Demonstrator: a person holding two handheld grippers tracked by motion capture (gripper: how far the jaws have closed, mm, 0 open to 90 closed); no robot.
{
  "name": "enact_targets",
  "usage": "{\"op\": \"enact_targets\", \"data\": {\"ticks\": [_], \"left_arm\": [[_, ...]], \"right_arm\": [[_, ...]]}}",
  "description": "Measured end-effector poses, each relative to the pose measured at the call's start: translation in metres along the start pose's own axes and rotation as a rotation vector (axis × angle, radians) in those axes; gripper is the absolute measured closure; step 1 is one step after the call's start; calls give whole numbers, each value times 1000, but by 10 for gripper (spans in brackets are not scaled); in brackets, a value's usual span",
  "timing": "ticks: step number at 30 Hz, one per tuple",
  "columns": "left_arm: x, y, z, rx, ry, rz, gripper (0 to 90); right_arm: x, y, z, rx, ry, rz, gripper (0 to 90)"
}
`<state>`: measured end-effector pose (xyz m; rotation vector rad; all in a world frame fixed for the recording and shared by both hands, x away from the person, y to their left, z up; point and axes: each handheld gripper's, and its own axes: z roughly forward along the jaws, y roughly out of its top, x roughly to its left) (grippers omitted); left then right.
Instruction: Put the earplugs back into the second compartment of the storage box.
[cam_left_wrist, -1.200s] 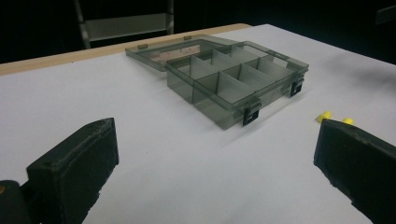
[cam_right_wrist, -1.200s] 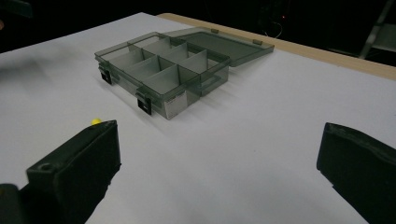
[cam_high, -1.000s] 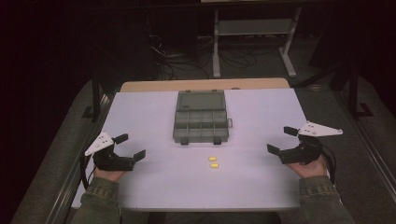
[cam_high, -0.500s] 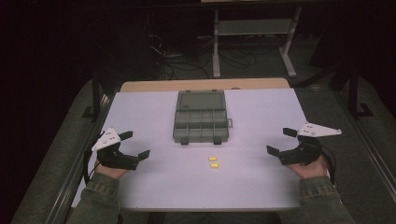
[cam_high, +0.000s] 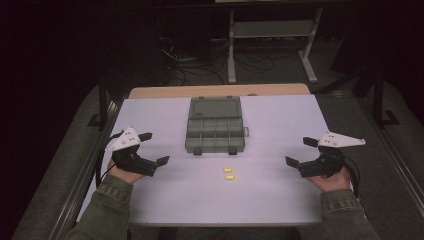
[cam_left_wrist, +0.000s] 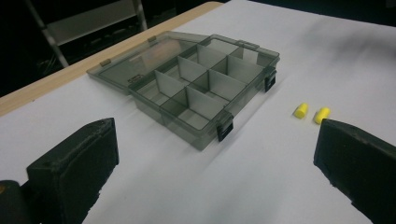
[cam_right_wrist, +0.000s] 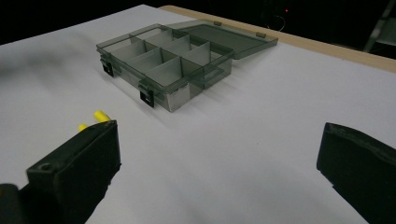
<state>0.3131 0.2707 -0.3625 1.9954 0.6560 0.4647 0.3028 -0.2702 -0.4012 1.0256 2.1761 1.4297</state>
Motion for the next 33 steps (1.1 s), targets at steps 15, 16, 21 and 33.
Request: {"op": "enact_targets", "data": {"ticks": [15, 16, 21, 33], "left_arm": [[-11, 19, 31, 52, -74, 68, 0], [-12, 20, 32, 56, -79, 70, 0], [-16, 26, 40, 67, -104, 91, 0], [-26, 34, 64, 116, -175, 124, 0]], "right_arm": [[1, -1, 1, 11, 3, -10, 0], [1, -1, 1, 11, 3, -10, 0], [1, -2, 1, 10, 3, -12, 0], [2, -3, 3, 23, 9, -16, 0]]}}
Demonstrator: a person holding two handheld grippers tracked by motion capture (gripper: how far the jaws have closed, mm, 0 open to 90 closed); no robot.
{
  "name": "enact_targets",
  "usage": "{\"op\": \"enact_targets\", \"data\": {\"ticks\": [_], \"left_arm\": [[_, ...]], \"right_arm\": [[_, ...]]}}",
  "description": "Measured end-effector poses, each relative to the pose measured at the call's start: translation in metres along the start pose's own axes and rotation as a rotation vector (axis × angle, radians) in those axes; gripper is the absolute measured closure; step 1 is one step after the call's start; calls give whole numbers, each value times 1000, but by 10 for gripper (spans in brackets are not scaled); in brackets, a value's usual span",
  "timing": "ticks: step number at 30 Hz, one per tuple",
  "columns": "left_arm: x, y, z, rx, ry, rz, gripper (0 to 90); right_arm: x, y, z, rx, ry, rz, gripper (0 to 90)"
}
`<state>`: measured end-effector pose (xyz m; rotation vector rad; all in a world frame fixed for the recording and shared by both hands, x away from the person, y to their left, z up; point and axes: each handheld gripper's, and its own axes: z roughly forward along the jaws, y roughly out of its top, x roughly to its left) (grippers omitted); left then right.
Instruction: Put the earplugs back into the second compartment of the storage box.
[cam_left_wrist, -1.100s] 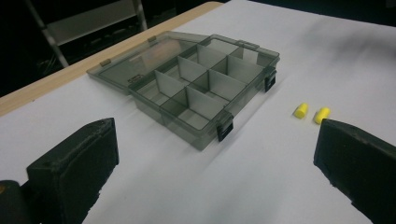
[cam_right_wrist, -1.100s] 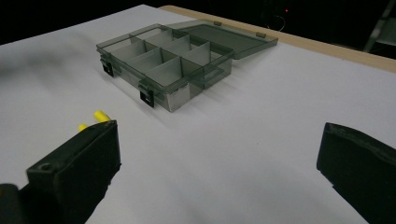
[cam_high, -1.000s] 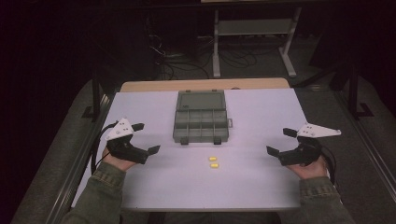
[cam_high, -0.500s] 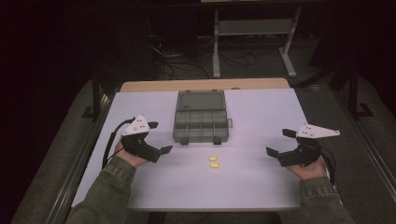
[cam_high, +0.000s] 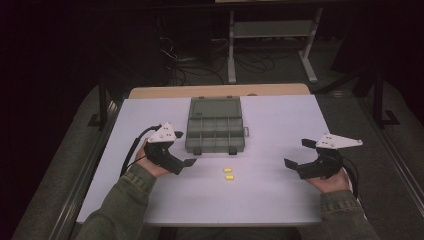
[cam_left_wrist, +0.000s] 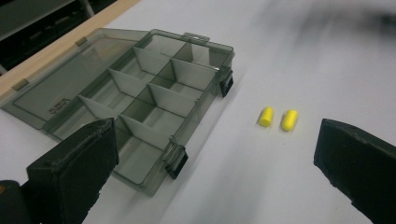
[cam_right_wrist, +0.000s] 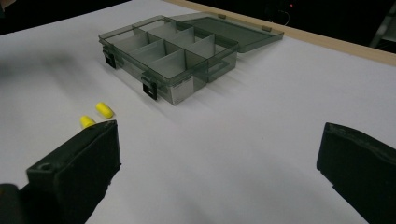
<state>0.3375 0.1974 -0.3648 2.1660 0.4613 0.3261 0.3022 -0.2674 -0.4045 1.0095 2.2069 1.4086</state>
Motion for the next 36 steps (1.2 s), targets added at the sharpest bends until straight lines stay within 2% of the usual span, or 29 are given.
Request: {"op": "enact_targets", "data": {"ticks": [19, 29, 36], "left_arm": [[-10, 14, 34, 51, -80, 56, 0], [-16, 17, 55, 78, -125, 76, 0], [-19, 17, 62, 96, -139, 86, 1]], "right_arm": [[1, -1, 3, 15, 10, -8, 0], [3, -2, 4, 26, -3, -23, 0], [3, -2, 4, 28, -1, -24, 0]]}}
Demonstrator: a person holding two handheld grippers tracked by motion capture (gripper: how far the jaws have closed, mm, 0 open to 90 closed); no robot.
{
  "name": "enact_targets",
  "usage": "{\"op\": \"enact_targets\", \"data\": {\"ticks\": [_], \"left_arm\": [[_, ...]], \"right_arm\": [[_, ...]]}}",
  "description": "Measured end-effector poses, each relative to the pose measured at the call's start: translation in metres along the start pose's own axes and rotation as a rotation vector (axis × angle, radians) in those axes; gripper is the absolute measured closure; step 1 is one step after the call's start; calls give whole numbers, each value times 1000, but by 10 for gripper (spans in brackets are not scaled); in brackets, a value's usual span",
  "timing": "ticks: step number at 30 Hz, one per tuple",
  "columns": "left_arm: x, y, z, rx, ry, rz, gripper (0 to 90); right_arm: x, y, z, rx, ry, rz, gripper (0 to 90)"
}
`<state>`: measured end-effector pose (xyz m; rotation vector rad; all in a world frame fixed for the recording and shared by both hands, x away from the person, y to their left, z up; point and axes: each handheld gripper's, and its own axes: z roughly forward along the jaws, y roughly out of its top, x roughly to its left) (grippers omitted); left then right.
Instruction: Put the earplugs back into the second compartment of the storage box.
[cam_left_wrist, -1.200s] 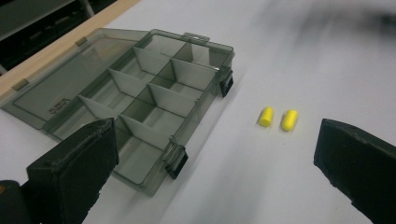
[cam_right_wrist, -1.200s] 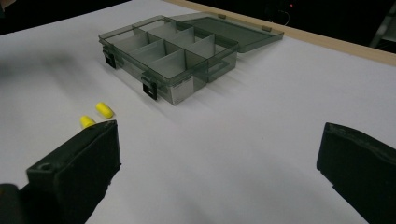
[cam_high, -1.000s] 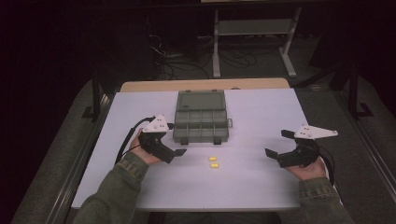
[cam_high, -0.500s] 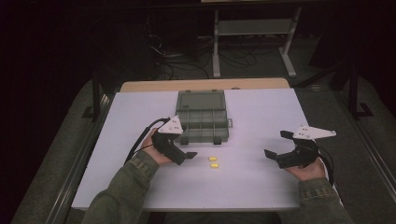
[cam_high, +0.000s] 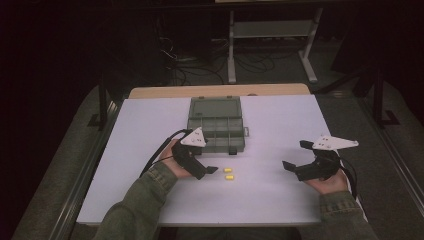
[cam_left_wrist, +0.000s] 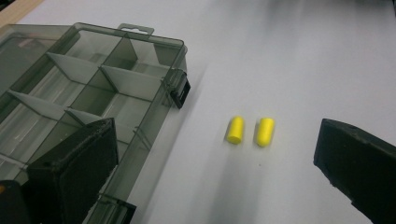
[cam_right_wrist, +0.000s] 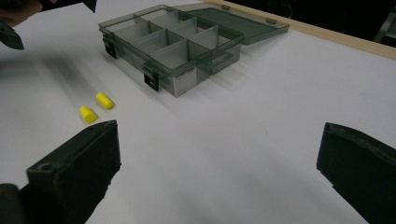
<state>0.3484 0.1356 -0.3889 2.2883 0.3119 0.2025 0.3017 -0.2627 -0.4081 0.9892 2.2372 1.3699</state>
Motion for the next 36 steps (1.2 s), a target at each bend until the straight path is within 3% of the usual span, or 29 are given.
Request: {"op": "enact_targets", "data": {"ticks": [17, 21, 36], "left_arm": [[-5, 1, 25, 67, -63, 36, 8], [-6, 1, 32, 89, -119, 52, 95], [-3, 10, 53, 150, -201, 59, 268]], "right_arm": [[1, -1, 2, 13, 6, -6, 0], [1, -1, 2, 14, 7, -6, 0], [1, -2, 3, 17, 9, -4, 0]]}}
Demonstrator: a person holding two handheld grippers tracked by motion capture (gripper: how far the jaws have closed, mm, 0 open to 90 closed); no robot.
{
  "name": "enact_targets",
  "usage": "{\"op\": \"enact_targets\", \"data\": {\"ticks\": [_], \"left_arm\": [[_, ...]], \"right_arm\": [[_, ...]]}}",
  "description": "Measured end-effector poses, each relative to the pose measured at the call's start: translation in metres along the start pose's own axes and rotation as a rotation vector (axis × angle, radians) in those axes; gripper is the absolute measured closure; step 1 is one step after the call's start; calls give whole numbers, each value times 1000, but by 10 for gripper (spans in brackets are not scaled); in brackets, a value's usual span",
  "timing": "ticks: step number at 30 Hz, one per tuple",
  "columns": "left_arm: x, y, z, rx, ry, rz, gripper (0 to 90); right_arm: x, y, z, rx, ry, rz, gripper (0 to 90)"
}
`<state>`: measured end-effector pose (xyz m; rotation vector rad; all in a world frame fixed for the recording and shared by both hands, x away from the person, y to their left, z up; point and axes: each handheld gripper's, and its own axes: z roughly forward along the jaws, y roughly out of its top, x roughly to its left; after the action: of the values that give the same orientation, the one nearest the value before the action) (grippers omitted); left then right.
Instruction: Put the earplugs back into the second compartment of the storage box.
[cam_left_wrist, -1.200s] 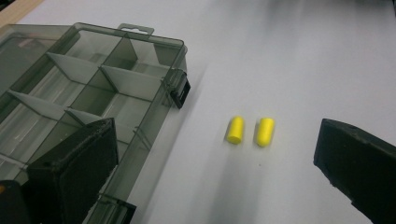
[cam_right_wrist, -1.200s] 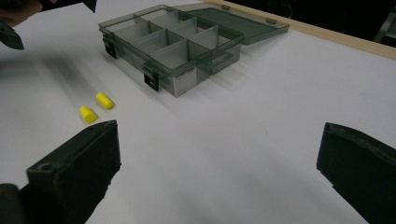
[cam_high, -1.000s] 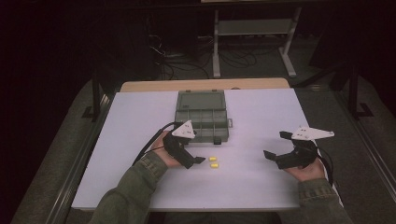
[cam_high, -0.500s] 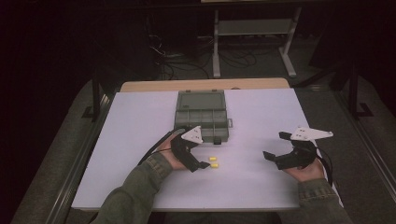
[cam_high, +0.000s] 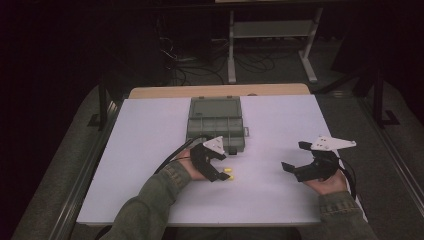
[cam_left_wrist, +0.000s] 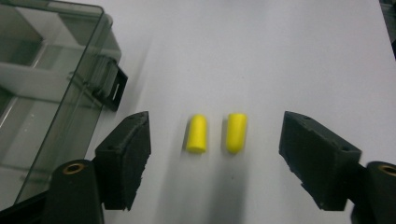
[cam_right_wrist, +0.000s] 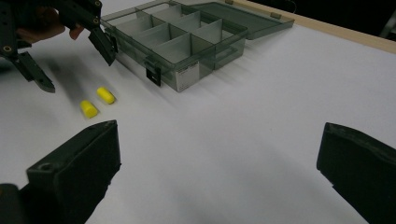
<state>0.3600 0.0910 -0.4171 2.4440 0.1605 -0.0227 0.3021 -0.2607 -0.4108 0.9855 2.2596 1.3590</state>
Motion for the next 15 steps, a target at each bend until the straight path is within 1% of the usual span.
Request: {"op": "enact_targets", "data": {"ticks": [5, 10, 11, 12, 13, 14, 15], "left_arm": [[0, 6, 7, 30, -7, 18, 338], [4, 6, 10, 46, -12, 15, 417], [5, 6, 10, 50, -8, 15, 438], [6, 5, 10, 52, -4, 13, 492], [7, 5, 11, 57, -3, 14, 492], [9, 5, 11, 59, -2, 13, 536], [10, 6, 11, 62, 0, 10, 555]], "right_arm": [[0, 0, 0, 0, 0, -1, 0], [0, -1, 0, 1, 1, 0, 0], [0, -1, 0, 2, 3, 1, 0], [0, -1, 0, 3, 3, 1, 0], [0, -1, 0, 3, 3, 1, 0], [0, -1, 0, 4, 3, 1, 0], [0, -1, 0, 4, 2, 0, 0]]}}
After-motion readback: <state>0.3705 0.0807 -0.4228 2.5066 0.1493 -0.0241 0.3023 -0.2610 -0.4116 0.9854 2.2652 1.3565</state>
